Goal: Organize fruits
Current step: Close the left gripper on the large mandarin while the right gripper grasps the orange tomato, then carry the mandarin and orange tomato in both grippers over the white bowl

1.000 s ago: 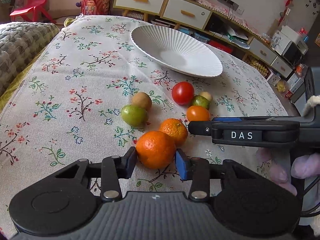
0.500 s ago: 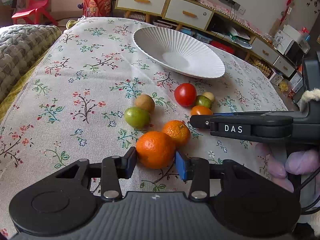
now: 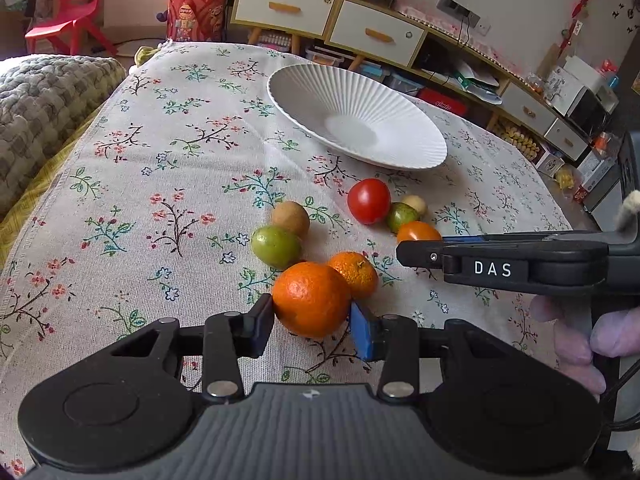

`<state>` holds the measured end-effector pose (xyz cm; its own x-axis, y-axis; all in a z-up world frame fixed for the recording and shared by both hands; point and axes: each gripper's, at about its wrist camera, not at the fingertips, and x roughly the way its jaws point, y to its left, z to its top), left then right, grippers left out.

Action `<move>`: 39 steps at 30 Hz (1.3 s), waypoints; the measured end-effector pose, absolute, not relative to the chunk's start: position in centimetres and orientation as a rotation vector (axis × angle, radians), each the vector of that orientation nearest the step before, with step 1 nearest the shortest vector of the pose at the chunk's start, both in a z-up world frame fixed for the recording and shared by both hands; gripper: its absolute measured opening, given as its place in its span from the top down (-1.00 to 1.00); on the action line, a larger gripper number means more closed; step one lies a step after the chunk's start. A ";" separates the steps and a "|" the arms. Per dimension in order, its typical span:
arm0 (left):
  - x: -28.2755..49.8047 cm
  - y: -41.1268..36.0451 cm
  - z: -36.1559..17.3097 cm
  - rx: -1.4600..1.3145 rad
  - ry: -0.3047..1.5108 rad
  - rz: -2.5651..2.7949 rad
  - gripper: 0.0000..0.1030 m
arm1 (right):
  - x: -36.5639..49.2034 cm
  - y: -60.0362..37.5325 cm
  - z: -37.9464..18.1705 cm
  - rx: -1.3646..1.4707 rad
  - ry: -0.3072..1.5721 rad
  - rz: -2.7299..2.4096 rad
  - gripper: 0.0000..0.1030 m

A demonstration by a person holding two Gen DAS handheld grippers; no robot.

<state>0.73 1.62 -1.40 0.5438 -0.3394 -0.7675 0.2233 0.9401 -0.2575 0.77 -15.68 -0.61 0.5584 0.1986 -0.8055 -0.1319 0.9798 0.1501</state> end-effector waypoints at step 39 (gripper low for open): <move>12.0 -4.5 1.1 -0.005 0.755 -0.370 0.49 | 9.4 -21.1 0.7 0.143 0.849 0.160 0.49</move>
